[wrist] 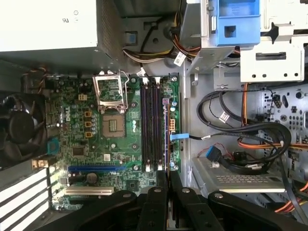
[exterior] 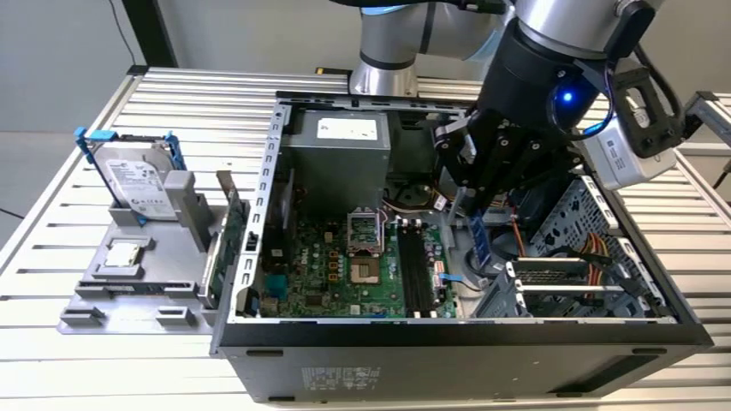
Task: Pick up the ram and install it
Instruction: 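Insert the ram into the slot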
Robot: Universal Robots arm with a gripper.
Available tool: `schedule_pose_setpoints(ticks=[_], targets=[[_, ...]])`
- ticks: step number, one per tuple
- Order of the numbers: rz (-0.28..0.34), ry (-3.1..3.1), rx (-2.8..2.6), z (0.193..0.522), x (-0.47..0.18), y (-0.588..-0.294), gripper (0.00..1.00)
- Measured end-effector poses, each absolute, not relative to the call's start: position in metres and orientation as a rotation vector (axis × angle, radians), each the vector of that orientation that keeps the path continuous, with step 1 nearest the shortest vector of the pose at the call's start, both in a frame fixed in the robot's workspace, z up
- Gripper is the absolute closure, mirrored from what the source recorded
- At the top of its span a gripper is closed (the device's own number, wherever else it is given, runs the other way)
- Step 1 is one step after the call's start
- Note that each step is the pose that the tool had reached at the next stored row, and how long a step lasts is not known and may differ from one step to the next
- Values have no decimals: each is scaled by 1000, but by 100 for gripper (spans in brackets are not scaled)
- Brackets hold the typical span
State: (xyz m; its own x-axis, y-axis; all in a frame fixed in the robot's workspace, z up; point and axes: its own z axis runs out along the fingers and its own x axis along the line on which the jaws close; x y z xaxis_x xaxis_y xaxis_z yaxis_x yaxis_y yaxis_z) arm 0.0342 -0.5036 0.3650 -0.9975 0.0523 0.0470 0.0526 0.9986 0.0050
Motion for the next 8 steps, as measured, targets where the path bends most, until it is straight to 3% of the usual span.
schedule_pose_setpoints(ticks=[8], targets=[[-6,-3094,-81,361,35,-504,100]])
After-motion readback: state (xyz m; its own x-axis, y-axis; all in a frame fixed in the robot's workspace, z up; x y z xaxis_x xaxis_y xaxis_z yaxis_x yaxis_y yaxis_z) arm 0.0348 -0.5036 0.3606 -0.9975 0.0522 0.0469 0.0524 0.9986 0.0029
